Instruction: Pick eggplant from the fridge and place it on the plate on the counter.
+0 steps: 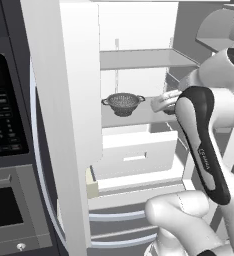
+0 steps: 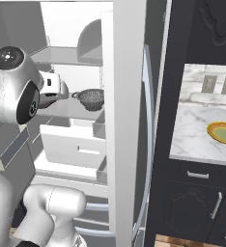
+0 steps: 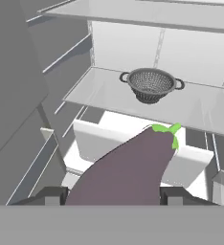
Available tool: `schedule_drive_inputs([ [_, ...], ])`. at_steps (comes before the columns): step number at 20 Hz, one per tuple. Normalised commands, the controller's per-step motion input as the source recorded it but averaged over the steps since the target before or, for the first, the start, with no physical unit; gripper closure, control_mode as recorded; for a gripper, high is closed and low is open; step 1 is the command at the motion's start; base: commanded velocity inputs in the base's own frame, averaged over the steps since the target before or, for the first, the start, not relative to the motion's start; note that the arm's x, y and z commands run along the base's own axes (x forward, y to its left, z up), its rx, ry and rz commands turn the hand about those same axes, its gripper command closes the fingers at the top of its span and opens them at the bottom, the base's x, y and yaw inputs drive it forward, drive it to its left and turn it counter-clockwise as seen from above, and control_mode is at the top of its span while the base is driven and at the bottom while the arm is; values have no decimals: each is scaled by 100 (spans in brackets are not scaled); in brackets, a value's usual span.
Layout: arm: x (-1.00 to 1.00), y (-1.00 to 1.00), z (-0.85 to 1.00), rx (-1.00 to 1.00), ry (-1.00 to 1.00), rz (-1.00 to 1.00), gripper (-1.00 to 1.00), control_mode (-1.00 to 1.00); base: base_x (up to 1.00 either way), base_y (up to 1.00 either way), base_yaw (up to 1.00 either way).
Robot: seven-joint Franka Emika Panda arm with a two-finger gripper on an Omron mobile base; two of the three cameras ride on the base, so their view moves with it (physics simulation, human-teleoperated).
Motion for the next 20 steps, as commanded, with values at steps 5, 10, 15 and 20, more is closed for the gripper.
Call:
schedule_drive_inputs([
  [5,-100,-5,0,0,11,0,100,-100,0,0,0],
  [10,-84,0,14,0,23,-2,100,-100,0,0,0],
  [15,-30,0,13,0,25,-8,100,-100,0,0,0],
  [20,-12,-2,0,0,16,-4,100,-100,0,0,0],
])
